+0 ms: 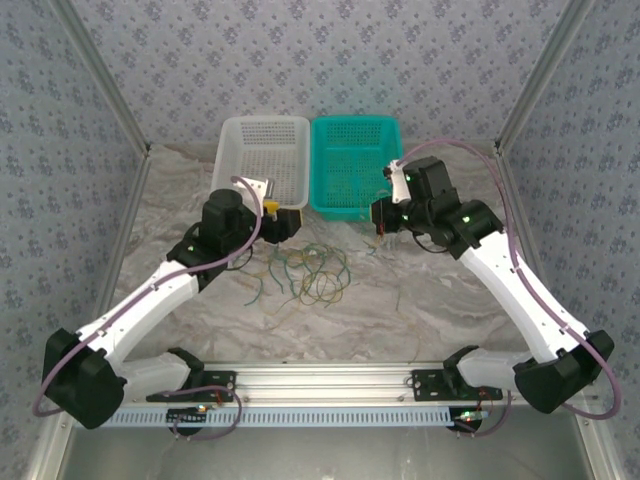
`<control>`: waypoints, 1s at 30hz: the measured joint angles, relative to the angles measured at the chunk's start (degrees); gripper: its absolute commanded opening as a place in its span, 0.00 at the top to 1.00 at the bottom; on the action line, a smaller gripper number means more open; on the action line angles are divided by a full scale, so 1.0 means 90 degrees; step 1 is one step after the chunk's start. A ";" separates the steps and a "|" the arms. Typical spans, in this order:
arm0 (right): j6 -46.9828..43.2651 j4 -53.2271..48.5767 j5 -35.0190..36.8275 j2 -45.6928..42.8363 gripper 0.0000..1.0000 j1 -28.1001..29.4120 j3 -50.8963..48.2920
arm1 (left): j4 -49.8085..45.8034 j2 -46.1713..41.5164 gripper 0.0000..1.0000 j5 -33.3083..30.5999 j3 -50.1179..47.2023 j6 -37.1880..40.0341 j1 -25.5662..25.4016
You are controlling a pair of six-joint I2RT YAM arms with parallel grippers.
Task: Untangle the cables
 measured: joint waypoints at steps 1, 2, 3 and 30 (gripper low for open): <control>-0.0112 0.0039 -0.0153 0.0005 1.00 0.0007 0.0032 | 0.0056 0.0000 0.29 0.0209 0.0000 0.0032 0.0000; -0.0238 0.0083 -0.0345 0.0005 1.00 0.0022 0.0046 | 0.0095 0.0000 0.29 0.0391 0.0000 0.0066 0.0000; -0.0379 0.0117 -0.0546 0.0012 1.00 0.0056 0.0058 | 0.0175 0.0000 0.29 0.0595 0.0000 0.0090 0.0000; -0.1729 0.1435 -0.3160 -0.0185 1.00 0.0109 -0.0551 | 0.1430 0.0432 0.35 0.0969 -0.0277 0.0789 -0.0236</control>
